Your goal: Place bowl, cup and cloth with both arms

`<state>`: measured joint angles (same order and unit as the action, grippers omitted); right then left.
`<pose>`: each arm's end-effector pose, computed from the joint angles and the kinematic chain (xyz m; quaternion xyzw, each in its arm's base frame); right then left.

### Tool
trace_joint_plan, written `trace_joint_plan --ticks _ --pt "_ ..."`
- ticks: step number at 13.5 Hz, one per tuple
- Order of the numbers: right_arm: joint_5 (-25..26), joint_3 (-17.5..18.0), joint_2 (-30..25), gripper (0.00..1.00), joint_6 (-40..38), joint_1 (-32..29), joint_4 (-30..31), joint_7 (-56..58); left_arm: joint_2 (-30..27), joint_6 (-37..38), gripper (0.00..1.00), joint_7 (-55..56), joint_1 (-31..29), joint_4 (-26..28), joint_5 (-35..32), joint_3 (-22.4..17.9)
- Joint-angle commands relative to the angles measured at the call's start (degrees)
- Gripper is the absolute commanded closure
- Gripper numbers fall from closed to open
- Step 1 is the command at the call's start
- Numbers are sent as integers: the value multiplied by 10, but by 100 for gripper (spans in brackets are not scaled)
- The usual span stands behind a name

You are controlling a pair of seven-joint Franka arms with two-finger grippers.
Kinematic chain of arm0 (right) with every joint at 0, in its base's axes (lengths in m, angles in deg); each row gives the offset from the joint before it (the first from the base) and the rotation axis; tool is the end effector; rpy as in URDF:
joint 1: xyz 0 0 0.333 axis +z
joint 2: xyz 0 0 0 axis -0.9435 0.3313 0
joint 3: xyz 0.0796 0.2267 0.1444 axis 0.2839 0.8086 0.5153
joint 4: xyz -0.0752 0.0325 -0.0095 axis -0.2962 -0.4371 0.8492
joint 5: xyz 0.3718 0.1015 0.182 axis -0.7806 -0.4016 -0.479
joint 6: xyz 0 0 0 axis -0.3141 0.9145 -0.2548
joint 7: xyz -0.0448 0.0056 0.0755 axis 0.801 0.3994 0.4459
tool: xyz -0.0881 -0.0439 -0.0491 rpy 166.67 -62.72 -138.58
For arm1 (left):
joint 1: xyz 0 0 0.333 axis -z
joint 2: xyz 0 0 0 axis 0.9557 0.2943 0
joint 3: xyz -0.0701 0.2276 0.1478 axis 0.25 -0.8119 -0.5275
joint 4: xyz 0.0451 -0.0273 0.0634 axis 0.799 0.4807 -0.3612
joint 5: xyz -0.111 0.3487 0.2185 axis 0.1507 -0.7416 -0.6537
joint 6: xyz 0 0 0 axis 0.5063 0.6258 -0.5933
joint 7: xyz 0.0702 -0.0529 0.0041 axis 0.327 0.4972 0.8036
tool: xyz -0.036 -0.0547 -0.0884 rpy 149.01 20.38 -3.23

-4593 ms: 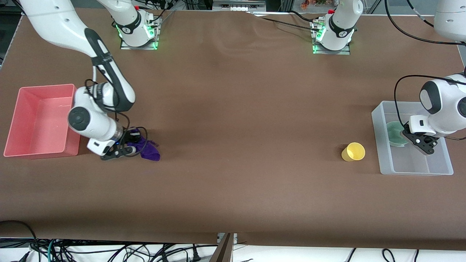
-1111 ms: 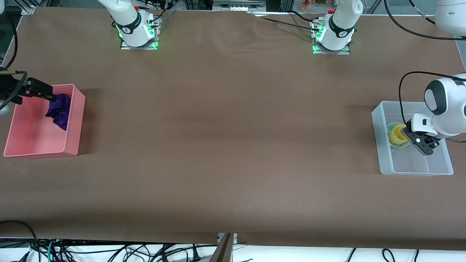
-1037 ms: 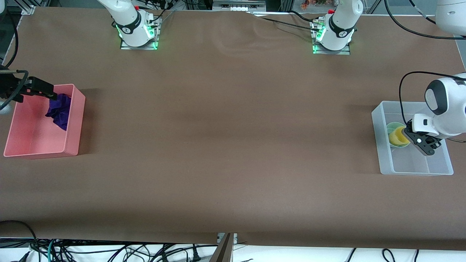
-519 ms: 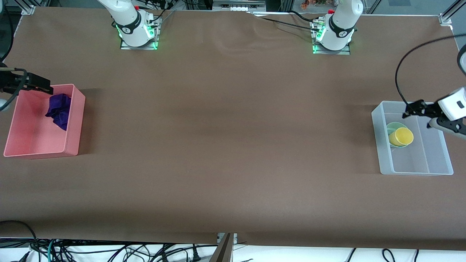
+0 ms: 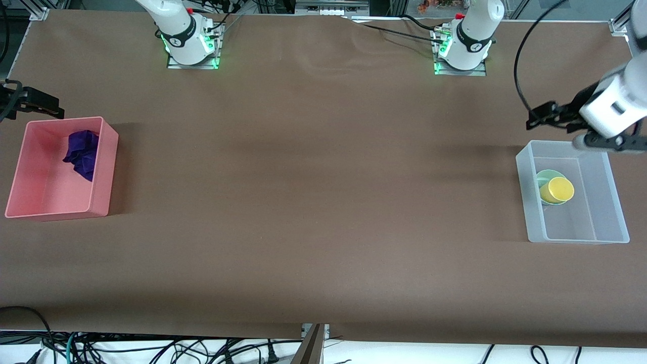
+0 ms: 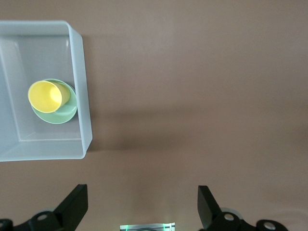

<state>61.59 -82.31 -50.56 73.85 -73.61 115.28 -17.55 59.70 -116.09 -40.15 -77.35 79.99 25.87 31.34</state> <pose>0.6005 -0.0384 0.5849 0.9955 0.0198 -0.0899 0.0203 0.5818 -0.0224 0.5611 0.9972 -0.0142 -0.0688 0.0243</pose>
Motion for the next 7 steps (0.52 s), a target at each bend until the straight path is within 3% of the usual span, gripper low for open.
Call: trace_joint_plan --ticks 1,7 --pt "-2 4 -5 0 -2 -4 14 10 -7 24 0 9 16 -37 -3 -12" --pt "-3 5 -4 0 -4 -2 14 10 -10 14 0 9 39 -16 -5 -36"
